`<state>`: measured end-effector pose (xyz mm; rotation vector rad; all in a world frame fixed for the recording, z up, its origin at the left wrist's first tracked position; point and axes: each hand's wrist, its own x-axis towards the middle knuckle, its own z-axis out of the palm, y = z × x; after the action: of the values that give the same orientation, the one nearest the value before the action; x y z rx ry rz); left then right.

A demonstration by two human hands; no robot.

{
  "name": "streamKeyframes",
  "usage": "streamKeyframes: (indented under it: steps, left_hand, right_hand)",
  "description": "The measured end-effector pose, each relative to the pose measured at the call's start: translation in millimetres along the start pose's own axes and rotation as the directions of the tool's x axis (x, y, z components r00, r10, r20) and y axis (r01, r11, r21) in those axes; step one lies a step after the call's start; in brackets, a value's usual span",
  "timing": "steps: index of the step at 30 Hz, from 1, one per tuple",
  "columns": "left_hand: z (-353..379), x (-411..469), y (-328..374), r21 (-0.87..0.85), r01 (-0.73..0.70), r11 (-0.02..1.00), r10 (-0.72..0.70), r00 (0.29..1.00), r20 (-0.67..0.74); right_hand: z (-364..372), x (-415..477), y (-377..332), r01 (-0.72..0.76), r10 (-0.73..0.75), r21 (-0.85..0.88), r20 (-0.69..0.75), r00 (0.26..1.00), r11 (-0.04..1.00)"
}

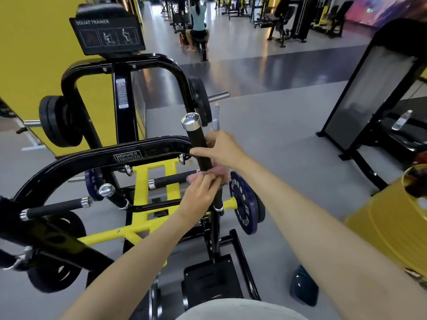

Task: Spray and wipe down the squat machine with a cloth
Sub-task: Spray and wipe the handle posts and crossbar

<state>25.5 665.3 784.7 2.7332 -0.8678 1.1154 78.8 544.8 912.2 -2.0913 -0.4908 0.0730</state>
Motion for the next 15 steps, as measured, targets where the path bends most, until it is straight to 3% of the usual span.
streamKeyframes:
  steps: [5,9,15]
  left_hand:
    - [20,-16,10,0.054,-0.130,0.990,0.114,0.966,0.231]
    - [35,-27,29,0.102,-0.216,0.971,0.130,0.837,0.532]
    - [77,-40,49,0.156,-0.259,0.953,0.057,0.660,0.749]
  right_hand:
    - [0,-2,-2,-0.001,0.001,0.024,0.001,1.000,1.000]
    - [1,-4,-2,-0.023,0.024,0.070,-0.004,1.000,0.997]
    - [2,-1,2,-0.021,0.022,0.057,-0.003,1.000,0.998]
